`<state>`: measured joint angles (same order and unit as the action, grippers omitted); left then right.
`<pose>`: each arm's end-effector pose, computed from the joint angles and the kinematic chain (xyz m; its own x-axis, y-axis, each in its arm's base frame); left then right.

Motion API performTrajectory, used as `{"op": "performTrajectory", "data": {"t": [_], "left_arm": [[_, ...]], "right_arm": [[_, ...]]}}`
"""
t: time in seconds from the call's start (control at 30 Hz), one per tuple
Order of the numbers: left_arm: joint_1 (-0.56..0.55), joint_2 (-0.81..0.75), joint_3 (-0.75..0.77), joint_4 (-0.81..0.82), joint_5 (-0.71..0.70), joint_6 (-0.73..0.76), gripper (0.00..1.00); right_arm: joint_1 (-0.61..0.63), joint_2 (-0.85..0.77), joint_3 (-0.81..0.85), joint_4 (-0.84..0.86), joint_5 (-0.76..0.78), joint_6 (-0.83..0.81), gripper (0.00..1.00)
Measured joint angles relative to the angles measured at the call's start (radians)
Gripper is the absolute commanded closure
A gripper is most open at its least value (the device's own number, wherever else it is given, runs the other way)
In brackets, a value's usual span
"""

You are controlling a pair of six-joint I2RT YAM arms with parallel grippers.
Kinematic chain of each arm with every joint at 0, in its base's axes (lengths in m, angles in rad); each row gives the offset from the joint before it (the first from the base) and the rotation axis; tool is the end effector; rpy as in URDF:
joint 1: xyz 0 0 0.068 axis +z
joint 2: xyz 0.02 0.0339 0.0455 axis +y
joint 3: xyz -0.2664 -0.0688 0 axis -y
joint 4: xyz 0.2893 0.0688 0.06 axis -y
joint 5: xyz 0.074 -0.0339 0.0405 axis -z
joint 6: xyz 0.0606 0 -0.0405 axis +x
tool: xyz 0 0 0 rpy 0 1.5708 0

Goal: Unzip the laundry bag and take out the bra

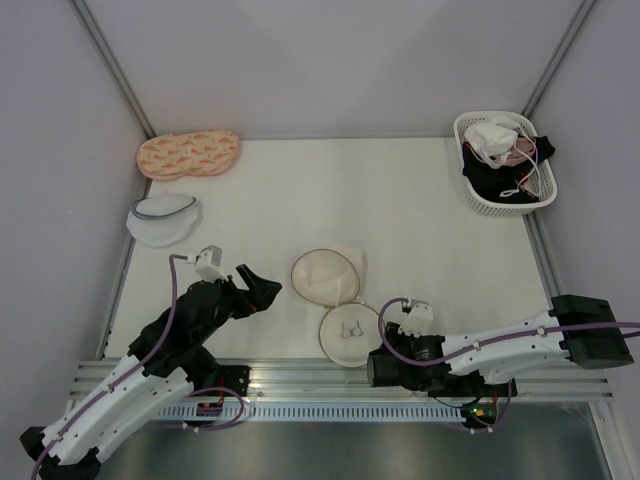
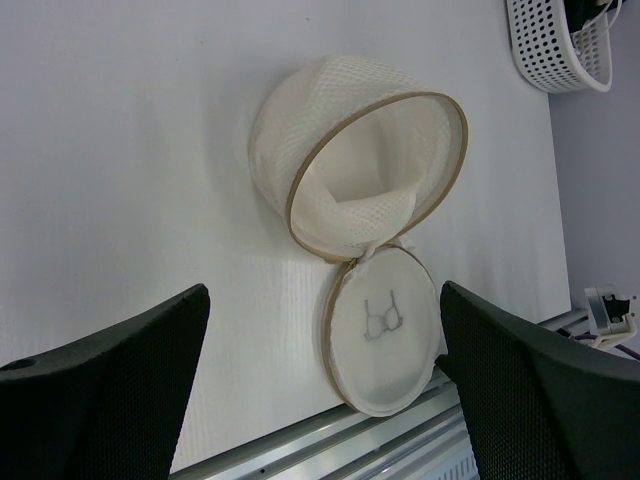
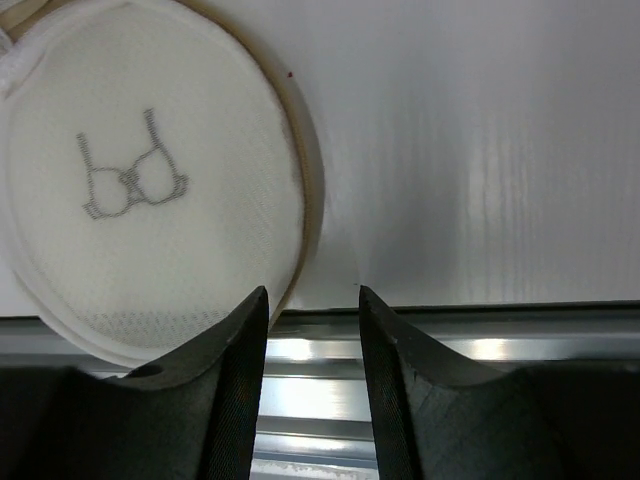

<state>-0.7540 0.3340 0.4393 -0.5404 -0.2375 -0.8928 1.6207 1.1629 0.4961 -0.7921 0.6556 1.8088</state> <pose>0.1338 -0.1061 0.2349 -0.5898 -0.4846 -0.6460 0.0805 0.7607 -0.6441 0.0273 0.1940 0.1050 -0.7844 0.2616 -0.5624 0.1393 0.9578 0.2513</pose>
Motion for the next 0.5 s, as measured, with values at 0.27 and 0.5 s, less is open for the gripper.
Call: {"op": "performTrajectory", "data": {"t": [0.27,0.5], "left_arm": [[0.000,0.000,0.000,0.000,0.000,0.000,0.01],[0.000,-0.008,0.000,-0.005,0.000,0.000,0.01]], "right_arm": [[-0.017,0.042,0.036,0.075,-0.002,-0.043,0.52],[-0.060,0.218,0.130,0.093,-0.005,-0.082,0.64]]}}
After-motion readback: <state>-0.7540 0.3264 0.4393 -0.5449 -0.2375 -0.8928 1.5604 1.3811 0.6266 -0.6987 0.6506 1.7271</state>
